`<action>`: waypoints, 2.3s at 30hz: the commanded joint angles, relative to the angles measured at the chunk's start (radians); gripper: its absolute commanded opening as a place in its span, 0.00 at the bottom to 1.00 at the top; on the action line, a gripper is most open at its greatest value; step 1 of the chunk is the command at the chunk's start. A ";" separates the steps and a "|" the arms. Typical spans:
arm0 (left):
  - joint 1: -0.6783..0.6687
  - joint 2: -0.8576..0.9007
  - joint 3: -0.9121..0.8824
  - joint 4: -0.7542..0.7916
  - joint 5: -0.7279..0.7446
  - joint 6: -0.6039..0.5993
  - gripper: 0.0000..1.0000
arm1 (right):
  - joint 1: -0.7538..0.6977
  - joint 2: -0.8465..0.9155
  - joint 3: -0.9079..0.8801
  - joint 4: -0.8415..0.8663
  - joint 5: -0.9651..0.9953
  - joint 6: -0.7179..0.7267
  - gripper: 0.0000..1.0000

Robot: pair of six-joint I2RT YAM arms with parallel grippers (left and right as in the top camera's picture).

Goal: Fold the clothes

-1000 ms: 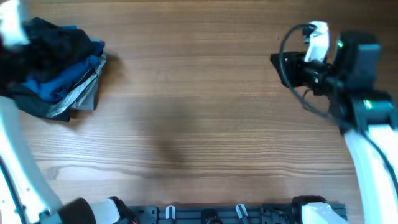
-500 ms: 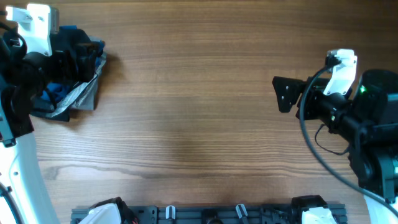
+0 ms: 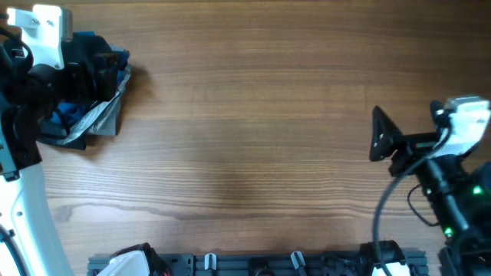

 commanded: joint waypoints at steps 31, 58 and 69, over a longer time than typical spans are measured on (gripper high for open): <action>-0.005 -0.001 0.006 0.002 -0.002 0.020 1.00 | 0.003 -0.630 -1.085 0.656 -0.004 0.037 1.00; -0.161 -1.302 -1.664 1.045 -0.159 -0.116 1.00 | 0.003 -0.630 -1.085 0.656 -0.005 0.037 1.00; -0.163 -1.307 -1.749 1.059 -0.159 -0.115 1.00 | 0.002 -0.630 -1.085 0.656 -0.005 0.037 1.00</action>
